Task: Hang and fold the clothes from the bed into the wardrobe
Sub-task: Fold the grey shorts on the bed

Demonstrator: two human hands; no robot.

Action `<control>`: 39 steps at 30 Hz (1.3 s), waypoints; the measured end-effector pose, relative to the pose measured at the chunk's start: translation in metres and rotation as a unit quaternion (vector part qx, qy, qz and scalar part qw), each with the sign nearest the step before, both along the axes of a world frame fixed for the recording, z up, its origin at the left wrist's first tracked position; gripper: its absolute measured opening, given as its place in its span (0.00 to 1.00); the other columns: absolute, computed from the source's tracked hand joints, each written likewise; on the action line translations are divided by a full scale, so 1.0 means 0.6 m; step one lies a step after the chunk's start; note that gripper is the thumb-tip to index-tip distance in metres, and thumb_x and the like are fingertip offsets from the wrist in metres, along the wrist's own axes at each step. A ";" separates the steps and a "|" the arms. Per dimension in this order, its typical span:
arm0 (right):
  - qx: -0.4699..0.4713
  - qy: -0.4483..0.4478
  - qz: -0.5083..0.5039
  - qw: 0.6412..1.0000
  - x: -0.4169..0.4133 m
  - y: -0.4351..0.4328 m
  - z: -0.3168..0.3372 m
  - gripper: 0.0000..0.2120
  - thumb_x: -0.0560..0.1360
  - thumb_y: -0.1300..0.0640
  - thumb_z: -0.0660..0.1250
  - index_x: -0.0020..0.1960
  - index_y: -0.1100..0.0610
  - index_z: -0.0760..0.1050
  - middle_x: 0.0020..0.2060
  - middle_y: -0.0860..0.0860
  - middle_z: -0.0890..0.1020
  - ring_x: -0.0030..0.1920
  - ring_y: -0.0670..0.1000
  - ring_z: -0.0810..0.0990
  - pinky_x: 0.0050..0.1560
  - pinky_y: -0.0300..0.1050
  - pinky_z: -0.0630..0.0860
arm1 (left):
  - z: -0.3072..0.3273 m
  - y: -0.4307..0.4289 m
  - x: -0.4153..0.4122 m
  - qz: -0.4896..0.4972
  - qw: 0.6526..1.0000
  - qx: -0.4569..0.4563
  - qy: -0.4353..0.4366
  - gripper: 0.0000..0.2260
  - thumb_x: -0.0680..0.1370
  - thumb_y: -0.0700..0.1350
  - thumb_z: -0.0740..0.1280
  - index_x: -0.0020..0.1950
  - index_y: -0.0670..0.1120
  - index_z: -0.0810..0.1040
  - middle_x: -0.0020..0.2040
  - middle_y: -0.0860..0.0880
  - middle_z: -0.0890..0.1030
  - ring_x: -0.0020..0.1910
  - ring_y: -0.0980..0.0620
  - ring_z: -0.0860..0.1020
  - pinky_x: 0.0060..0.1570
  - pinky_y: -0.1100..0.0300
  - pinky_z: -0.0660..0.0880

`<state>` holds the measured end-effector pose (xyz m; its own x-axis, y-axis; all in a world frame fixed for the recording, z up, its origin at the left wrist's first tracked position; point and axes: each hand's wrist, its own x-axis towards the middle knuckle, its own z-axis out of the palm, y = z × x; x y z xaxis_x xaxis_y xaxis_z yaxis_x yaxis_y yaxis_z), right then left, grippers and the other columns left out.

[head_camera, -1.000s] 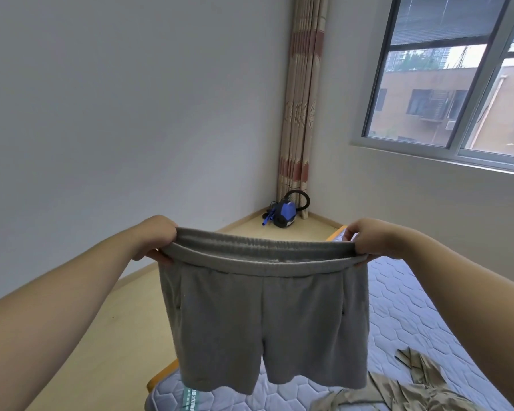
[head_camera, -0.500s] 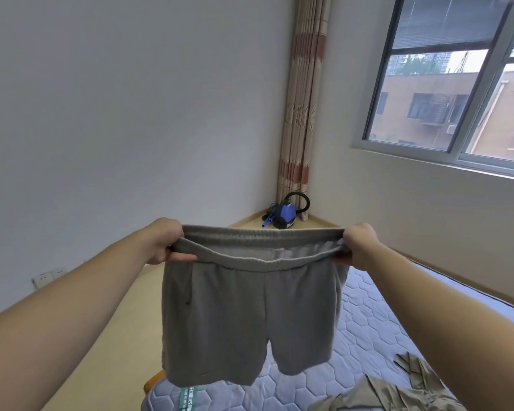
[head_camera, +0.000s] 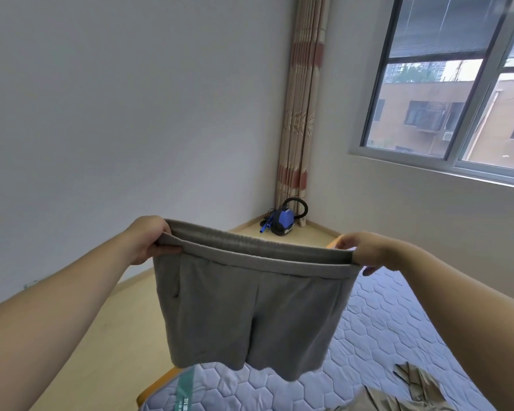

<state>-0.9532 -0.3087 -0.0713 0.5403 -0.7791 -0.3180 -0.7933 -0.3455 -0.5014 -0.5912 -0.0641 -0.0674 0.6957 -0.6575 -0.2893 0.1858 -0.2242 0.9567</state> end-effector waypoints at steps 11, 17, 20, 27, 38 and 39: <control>0.262 -0.131 0.069 0.953 -0.029 -0.033 0.010 0.26 0.71 0.55 0.77 0.65 0.63 0.76 0.57 0.59 0.82 0.55 0.58 0.81 0.48 0.50 0.79 | -0.005 -0.003 0.052 -0.317 0.914 0.146 -0.207 0.06 0.72 0.37 0.71 0.42 0.35 0.76 0.44 0.43 0.79 0.42 0.47 0.78 0.44 0.59 0.80; 0.190 -0.121 0.084 0.971 -0.044 -0.034 0.012 0.16 0.73 0.72 0.73 0.59 0.62 0.79 0.43 0.53 0.81 0.42 0.50 0.78 0.38 0.41 0.75 | -0.006 -0.017 0.064 -0.375 0.856 0.165 -0.316 0.07 0.74 0.37 0.76 0.51 0.42 0.85 0.50 0.45 0.86 0.53 0.46 0.83 0.55 0.53 0.81; 0.149 -0.138 0.030 0.979 -0.047 -0.037 0.012 0.13 0.73 0.63 0.77 0.57 0.58 0.82 0.45 0.52 0.83 0.43 0.51 0.78 0.38 0.42 0.73 | -0.004 -0.026 0.056 -0.342 0.895 0.110 -0.266 0.07 0.79 0.42 0.71 0.54 0.40 0.83 0.48 0.43 0.86 0.45 0.48 0.82 0.43 0.57 0.79; 0.208 -0.233 0.020 0.950 -0.058 -0.038 0.008 0.19 0.72 0.65 0.75 0.62 0.65 0.79 0.58 0.61 0.84 0.60 0.60 0.83 0.61 0.52 0.79 | -0.001 -0.018 0.051 -0.350 0.905 0.087 -0.227 0.16 0.78 0.52 0.68 0.60 0.44 0.82 0.55 0.51 0.86 0.55 0.52 0.83 0.58 0.56 0.76; 0.103 -0.334 -0.073 0.934 -0.024 -0.007 -0.002 0.08 0.73 0.65 0.68 0.50 0.63 0.81 0.46 0.60 0.84 0.46 0.57 0.82 0.51 0.54 0.81 | -0.013 -0.022 0.020 -0.277 0.950 -0.029 -0.140 0.13 0.81 0.46 0.67 0.64 0.44 0.80 0.59 0.45 0.84 0.59 0.45 0.82 0.63 0.47 0.78; 0.066 -0.317 -0.060 0.944 -0.022 -0.008 -0.003 0.07 0.70 0.62 0.69 0.47 0.61 0.83 0.44 0.58 0.84 0.45 0.56 0.81 0.49 0.54 0.80 | -0.013 -0.023 0.017 -0.270 0.951 -0.040 -0.145 0.12 0.81 0.45 0.67 0.64 0.44 0.80 0.59 0.45 0.84 0.59 0.44 0.82 0.62 0.47 0.78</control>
